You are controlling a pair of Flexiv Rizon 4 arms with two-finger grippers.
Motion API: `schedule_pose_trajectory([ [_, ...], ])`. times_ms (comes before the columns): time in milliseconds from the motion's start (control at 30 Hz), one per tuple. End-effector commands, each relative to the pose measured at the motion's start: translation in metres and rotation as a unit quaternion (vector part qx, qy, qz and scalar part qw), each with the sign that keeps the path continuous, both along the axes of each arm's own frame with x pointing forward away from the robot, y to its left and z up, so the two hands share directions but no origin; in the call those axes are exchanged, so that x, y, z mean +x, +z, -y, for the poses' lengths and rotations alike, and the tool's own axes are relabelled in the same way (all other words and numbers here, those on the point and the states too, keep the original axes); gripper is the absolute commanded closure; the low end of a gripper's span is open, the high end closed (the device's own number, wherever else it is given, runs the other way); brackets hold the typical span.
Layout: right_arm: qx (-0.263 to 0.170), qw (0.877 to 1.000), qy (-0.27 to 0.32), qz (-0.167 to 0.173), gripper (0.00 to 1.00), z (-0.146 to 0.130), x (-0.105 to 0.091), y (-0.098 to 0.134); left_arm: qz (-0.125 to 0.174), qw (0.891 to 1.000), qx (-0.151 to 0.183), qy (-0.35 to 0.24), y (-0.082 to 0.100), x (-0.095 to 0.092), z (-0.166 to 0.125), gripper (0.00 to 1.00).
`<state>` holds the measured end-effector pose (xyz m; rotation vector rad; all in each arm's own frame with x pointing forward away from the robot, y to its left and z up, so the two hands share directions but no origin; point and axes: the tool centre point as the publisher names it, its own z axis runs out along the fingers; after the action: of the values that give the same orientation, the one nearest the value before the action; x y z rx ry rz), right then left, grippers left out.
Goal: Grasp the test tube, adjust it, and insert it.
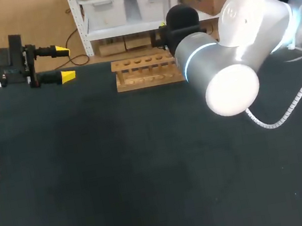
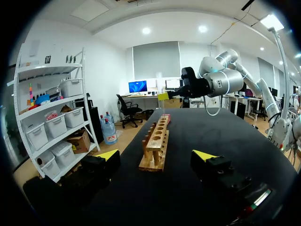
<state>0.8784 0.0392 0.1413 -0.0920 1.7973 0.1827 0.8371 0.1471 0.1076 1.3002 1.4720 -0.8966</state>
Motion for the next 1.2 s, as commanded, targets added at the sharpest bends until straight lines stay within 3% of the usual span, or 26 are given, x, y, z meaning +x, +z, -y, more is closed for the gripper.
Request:
schedule_pose_trajectory([
  [33, 0.007, 1.000, 0.024, 0.002, 1.00, -0.001, 0.004, -0.006, 0.000, 1.000, 0.000, -0.001, -0.001, 0.000, 0.000, 0.00],
  [500, 0.008, 1.000, 0.021, -0.020, 1.00, -0.005, -0.003, -0.029, 0.000, 1.000, 0.000, -0.001, -0.001, 0.000, 0.000, 0.00],
  [1200, 0.015, 0.999, 0.011, -0.035, 1.00, -0.009, 0.003, -0.051, 0.000, 1.000, 0.000, -0.001, -0.001, 0.000, 0.000, 0.00],
])
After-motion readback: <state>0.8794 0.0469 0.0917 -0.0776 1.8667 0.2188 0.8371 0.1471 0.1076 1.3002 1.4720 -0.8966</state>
